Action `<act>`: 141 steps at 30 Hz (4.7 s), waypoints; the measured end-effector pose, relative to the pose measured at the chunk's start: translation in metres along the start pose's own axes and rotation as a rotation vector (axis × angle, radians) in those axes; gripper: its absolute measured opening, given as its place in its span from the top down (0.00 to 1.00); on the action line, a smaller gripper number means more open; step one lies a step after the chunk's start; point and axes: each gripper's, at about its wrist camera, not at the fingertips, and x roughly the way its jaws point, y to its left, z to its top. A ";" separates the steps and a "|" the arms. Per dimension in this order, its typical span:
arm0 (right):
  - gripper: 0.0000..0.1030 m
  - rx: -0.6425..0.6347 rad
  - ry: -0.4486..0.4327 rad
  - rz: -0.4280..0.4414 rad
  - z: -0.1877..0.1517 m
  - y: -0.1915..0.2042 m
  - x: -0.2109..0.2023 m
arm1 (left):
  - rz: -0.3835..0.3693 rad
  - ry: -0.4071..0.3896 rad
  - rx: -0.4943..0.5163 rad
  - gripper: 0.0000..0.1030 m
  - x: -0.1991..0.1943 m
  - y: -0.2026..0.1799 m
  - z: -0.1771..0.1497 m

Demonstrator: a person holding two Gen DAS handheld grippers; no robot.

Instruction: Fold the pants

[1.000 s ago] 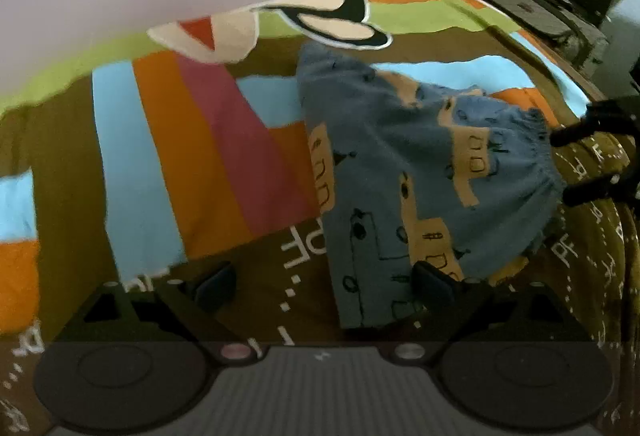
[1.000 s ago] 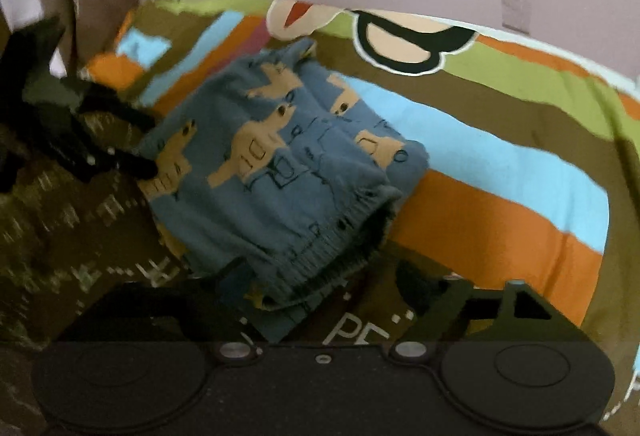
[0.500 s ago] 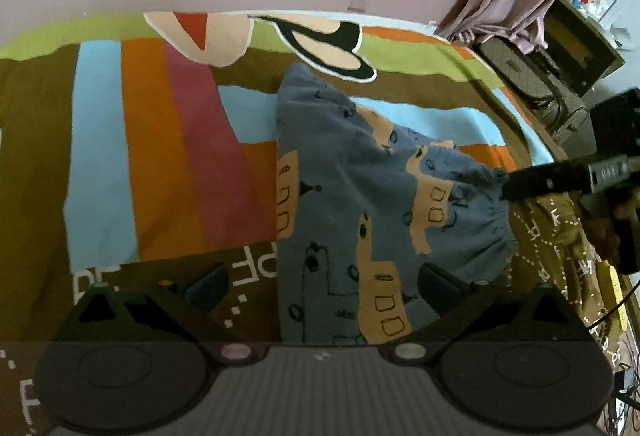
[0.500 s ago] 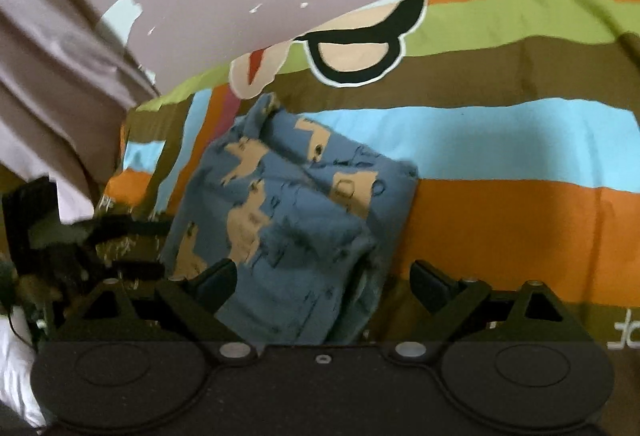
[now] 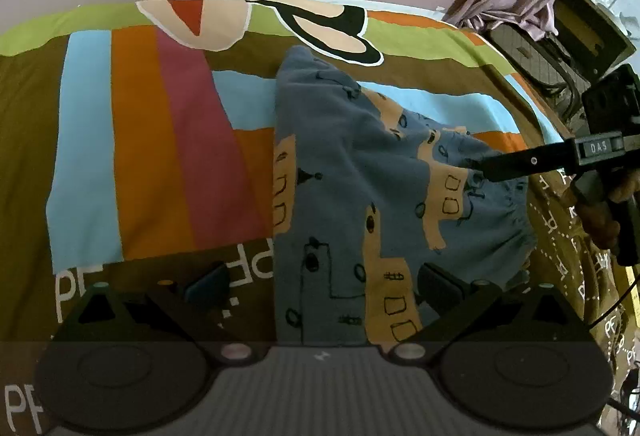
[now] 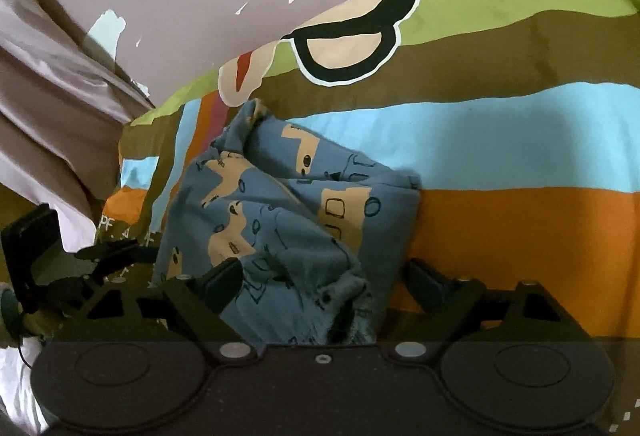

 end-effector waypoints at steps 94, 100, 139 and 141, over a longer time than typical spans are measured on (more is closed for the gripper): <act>0.82 -0.483 -0.267 -0.284 0.092 0.102 -0.027 | 0.104 -0.254 -0.051 0.84 -0.048 -0.022 0.050; 0.82 -0.507 -0.254 -0.291 0.125 0.092 0.014 | 0.149 -0.291 -0.085 0.84 -0.025 -0.001 0.062; 0.28 -0.446 -0.294 -0.404 0.121 0.095 0.027 | 0.192 -0.269 -0.097 0.23 -0.032 0.005 0.063; 0.18 -0.445 -0.310 -0.409 0.119 0.101 0.022 | 0.199 -0.283 -0.098 0.15 -0.037 0.002 0.065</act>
